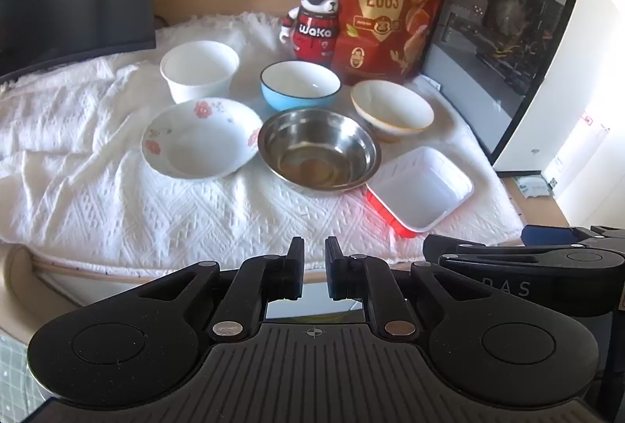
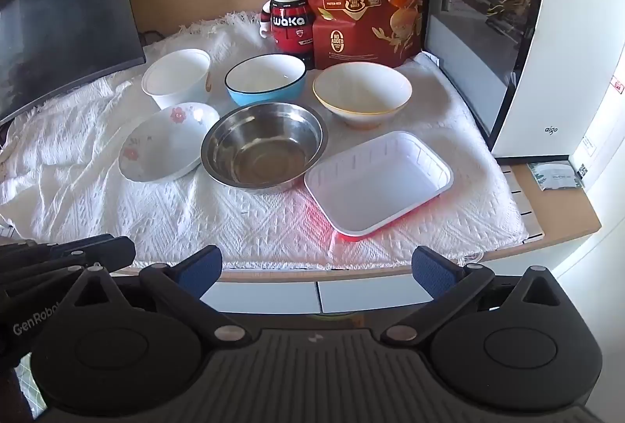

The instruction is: Organize plates and bowls

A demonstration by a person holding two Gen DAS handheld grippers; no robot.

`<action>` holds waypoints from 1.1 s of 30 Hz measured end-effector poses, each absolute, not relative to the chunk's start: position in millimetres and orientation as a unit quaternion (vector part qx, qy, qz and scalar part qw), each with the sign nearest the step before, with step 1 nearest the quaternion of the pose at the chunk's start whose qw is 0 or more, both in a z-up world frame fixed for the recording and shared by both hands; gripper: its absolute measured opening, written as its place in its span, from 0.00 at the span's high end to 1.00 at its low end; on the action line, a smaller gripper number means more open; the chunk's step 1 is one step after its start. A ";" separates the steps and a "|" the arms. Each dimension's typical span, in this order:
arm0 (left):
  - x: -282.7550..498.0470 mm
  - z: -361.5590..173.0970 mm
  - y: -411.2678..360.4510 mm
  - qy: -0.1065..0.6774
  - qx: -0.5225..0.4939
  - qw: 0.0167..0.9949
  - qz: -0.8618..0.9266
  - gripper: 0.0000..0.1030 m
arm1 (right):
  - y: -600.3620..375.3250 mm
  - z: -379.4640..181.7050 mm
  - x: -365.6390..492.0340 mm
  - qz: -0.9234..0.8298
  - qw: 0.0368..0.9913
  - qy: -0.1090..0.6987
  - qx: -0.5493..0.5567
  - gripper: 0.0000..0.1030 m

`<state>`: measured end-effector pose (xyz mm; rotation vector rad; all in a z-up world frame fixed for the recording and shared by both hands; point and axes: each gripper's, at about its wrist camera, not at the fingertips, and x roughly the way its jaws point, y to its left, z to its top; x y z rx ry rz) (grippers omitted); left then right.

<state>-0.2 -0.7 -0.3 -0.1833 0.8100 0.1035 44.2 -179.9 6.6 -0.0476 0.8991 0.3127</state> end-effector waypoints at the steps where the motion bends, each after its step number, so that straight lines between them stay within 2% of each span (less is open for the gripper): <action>1: -0.4 -0.3 -1.0 0.395 -0.088 0.913 0.051 0.88 | -179.0 7.5 45.0 0.150 0.888 0.434 -0.023 0.00; 33: -3.3 -5.0 -1.2 0.419 -0.094 0.902 0.046 0.88 | -183.4 2.0 40.7 0.145 0.877 0.457 -0.022 0.00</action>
